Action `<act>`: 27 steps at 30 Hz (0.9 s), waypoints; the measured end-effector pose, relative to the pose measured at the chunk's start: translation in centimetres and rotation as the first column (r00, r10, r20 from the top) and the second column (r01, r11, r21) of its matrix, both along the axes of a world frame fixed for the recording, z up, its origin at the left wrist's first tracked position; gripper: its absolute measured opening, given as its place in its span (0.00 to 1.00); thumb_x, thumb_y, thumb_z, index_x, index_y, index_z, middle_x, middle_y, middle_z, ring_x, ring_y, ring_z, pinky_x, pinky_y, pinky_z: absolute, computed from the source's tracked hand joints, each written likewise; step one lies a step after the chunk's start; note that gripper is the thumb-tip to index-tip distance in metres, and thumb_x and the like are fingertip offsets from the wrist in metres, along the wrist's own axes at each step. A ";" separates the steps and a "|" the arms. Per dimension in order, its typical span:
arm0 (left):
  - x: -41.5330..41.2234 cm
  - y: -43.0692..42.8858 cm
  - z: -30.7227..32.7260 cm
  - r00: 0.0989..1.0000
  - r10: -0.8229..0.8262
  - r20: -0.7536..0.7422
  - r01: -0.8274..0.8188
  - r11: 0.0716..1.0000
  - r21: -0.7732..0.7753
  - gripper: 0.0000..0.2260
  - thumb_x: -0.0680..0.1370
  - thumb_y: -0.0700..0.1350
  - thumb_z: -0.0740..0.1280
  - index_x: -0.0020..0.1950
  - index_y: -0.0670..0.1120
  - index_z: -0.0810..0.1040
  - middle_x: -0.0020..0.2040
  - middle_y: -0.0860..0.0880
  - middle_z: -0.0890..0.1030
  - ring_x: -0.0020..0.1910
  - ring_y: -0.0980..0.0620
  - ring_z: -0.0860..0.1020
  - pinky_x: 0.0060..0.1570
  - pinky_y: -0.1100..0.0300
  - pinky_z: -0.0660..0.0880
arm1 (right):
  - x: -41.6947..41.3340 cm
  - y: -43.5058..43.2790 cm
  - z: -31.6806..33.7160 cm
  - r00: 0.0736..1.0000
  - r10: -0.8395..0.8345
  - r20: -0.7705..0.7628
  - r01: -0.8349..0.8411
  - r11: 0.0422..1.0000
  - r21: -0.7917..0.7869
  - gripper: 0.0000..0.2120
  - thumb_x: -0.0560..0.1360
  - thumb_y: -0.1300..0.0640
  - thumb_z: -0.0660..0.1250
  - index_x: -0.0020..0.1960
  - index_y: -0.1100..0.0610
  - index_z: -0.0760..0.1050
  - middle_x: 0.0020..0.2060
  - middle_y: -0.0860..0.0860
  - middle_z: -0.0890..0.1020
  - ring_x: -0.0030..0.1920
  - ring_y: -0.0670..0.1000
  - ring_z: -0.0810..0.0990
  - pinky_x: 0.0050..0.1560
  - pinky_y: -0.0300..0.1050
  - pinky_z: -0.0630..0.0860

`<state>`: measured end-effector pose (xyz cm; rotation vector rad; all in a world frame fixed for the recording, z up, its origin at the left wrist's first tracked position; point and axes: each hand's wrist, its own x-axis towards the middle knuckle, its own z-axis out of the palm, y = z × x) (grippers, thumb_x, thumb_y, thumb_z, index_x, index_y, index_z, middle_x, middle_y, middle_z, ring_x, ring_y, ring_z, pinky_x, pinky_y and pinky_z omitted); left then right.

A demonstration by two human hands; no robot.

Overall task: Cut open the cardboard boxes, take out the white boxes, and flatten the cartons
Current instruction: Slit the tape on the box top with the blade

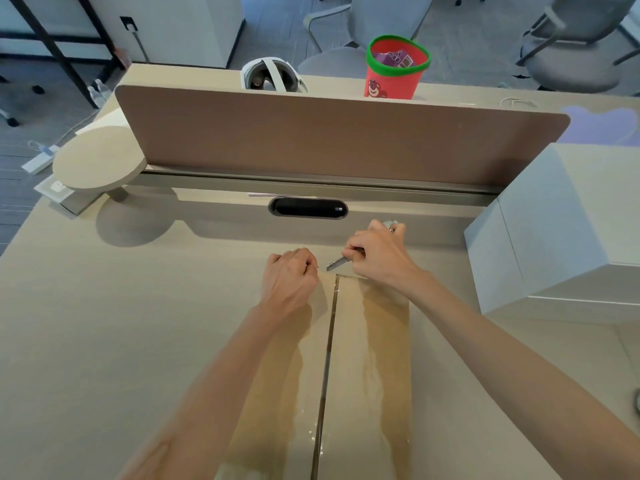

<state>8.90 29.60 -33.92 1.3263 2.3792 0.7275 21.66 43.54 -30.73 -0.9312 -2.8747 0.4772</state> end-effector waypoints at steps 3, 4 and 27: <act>0.0 0.0 0.0 1.000 0.006 0.008 -0.006 1.000 0.022 0.16 0.71 0.46 0.50 0.45 0.45 0.76 0.45 0.54 0.80 0.47 0.52 0.75 0.52 0.60 0.60 | 0.0 0.0 -0.1 1.000 -0.015 -0.004 0.015 0.999 -0.035 0.08 0.72 0.59 0.64 0.38 0.52 0.79 0.35 0.42 0.80 0.47 0.50 0.66 0.40 0.48 0.49; 0.0 0.0 0.1 1.000 0.009 0.012 -0.009 1.000 0.027 0.16 0.70 0.46 0.50 0.45 0.45 0.76 0.45 0.54 0.80 0.47 0.52 0.75 0.52 0.60 0.60 | 0.0 -0.1 -0.1 1.000 -0.021 -0.007 0.021 0.998 -0.057 0.08 0.73 0.59 0.63 0.38 0.52 0.79 0.35 0.42 0.79 0.47 0.50 0.66 0.40 0.48 0.50; 0.3 -0.6 0.5 1.000 0.012 -0.020 -0.011 0.999 0.051 0.04 0.76 0.42 0.59 0.43 0.47 0.73 0.39 0.53 0.78 0.41 0.53 0.74 0.52 0.58 0.64 | 5.3 2.3 1.4 0.988 0.084 0.126 -0.094 0.993 0.077 0.09 0.72 0.61 0.62 0.33 0.54 0.74 0.32 0.44 0.77 0.45 0.49 0.65 0.44 0.48 0.52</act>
